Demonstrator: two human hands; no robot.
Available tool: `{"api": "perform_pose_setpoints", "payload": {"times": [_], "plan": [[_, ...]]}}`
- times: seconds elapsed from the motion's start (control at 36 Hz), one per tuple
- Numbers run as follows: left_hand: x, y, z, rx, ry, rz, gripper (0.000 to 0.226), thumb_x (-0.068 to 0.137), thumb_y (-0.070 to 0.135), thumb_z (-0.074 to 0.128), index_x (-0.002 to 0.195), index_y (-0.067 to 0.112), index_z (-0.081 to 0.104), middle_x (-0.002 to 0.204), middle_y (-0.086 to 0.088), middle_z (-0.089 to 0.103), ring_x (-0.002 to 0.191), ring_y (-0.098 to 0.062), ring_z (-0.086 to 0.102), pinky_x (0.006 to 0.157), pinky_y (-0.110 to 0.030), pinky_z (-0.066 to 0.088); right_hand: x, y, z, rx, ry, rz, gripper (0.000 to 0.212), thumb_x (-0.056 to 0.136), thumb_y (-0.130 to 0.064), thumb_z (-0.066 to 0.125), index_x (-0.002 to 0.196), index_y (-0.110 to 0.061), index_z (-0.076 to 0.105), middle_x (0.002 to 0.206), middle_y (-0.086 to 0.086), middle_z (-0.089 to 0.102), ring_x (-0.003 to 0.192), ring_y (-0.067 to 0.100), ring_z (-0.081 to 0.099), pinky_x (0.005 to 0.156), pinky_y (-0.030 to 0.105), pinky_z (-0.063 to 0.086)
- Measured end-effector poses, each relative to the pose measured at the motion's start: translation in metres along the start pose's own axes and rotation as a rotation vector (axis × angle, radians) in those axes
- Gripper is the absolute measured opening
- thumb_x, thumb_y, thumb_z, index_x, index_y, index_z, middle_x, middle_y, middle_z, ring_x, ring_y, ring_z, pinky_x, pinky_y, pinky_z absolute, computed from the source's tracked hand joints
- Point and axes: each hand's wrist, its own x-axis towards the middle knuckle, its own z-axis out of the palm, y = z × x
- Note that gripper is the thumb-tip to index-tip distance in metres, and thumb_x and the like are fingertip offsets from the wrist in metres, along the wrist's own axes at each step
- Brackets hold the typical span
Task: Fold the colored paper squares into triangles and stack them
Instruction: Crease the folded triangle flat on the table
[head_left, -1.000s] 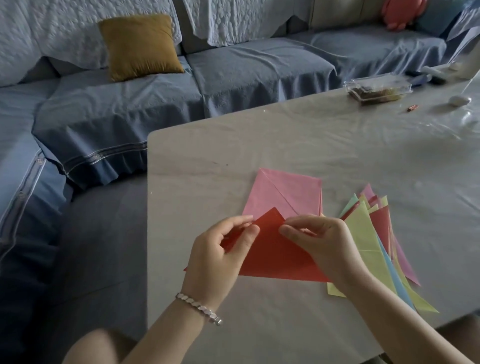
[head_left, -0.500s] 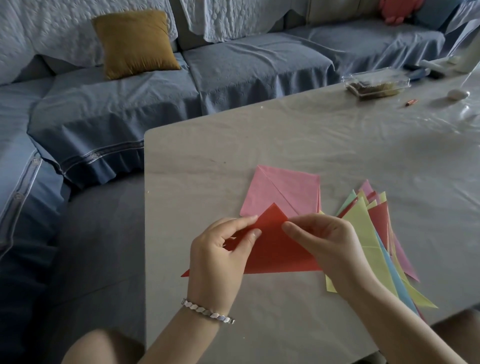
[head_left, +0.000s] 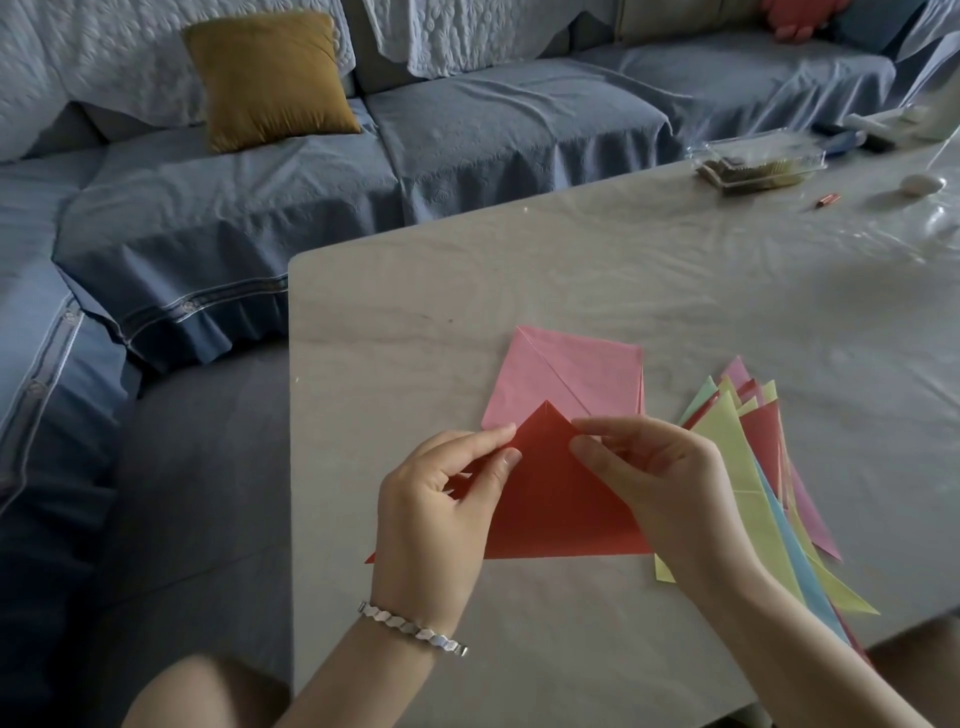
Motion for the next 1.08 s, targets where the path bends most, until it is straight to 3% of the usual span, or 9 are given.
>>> {"api": "perform_pose_setpoints", "payload": {"times": [0.25,0.47,0.58,0.69,0.78,0.86,0.92,1.0,1.08], "plan": [[0.001,0.000,-0.001,0.016,0.001,0.030,0.018,0.074,0.022,0.066,0.090,0.031,0.068,0.081,0.019,0.066,0.067,0.009,0.057,0.063,-0.003,0.041,-0.001,-0.001,0.000,0.005,-0.002,0.008,0.022,0.069,-0.015,0.073,0.077,-0.036,0.073,0.060,-0.009,0.064,0.057,0.001,0.053,0.058,0.012,0.043],[0.001,0.000,-0.002,0.024,-0.035,-0.002,0.017,0.074,0.019,0.069,0.085,0.032,0.069,0.081,0.018,0.066,0.068,0.003,0.061,0.062,-0.004,0.043,0.002,0.003,-0.003,-0.042,-0.029,0.009,0.029,0.071,-0.008,0.075,0.064,-0.036,0.073,0.059,-0.011,0.065,0.055,-0.001,0.052,0.056,0.008,0.041],[0.001,0.003,-0.004,0.046,-0.137,-0.069,0.041,0.072,0.006,0.075,0.088,0.041,0.062,0.072,0.017,0.067,0.067,0.004,0.061,0.063,-0.003,0.043,0.005,0.003,-0.008,-0.199,-0.219,0.044,0.028,0.072,-0.010,0.075,0.064,-0.036,0.073,0.061,-0.014,0.066,0.055,-0.002,0.051,0.058,0.010,0.038],[0.002,-0.002,-0.004,0.065,-0.418,-0.260,0.034,0.075,0.008,0.073,0.079,0.041,0.067,0.061,0.020,0.064,0.054,0.004,0.058,0.058,-0.009,0.047,0.011,-0.003,-0.012,-0.451,-0.435,0.025,0.017,0.074,-0.013,0.076,0.075,-0.030,0.074,0.075,-0.014,0.071,0.072,-0.003,0.061,0.068,0.004,0.041],[-0.001,-0.009,-0.002,0.065,-0.507,-0.368,0.032,0.076,0.007,0.071,0.066,0.037,0.066,0.057,0.010,0.066,0.047,-0.005,0.057,0.054,-0.019,0.051,0.018,0.000,-0.012,-0.694,-0.579,-0.056,0.010,0.075,-0.021,0.075,0.082,-0.029,0.075,0.080,-0.013,0.071,0.081,-0.002,0.059,0.074,0.010,0.043],[-0.003,-0.015,0.004,0.010,-0.390,-0.442,0.026,0.077,0.005,0.068,0.062,0.026,0.067,0.055,0.003,0.064,0.044,-0.010,0.057,0.049,-0.019,0.049,0.023,0.016,-0.007,-0.915,-0.354,-0.429,0.014,0.072,-0.035,0.068,0.082,-0.027,0.075,0.085,-0.013,0.071,0.089,0.007,0.062,0.089,0.027,0.044],[-0.002,-0.027,0.008,-0.109,-0.217,-0.554,0.022,0.077,0.001,0.068,0.062,0.018,0.068,0.058,-0.002,0.066,0.046,-0.013,0.061,0.047,-0.020,0.051,0.021,0.026,-0.001,-0.932,-0.200,-0.603,0.020,0.072,-0.030,0.063,0.089,-0.026,0.074,0.098,-0.010,0.070,0.104,0.014,0.059,0.096,0.036,0.039],[0.002,-0.050,0.016,-0.265,-0.038,-0.739,0.009,0.077,-0.003,0.068,0.072,0.005,0.069,0.060,-0.006,0.067,0.047,-0.013,0.064,0.044,-0.020,0.051,0.014,0.041,0.010,-0.872,-0.278,-0.629,0.028,0.082,-0.027,0.051,0.102,-0.024,0.070,0.114,-0.007,0.066,0.117,0.016,0.054,0.098,0.034,0.038],[0.002,-0.073,0.025,-0.187,0.001,-0.788,0.005,0.076,0.000,0.070,0.080,0.003,0.071,0.066,-0.005,0.068,0.051,-0.012,0.065,0.044,-0.016,0.048,0.004,0.067,0.017,-0.939,-0.417,-0.571,0.034,0.086,-0.030,0.043,0.108,-0.024,0.068,0.116,-0.008,0.065,0.117,0.016,0.056,0.096,0.030,0.040]]}}
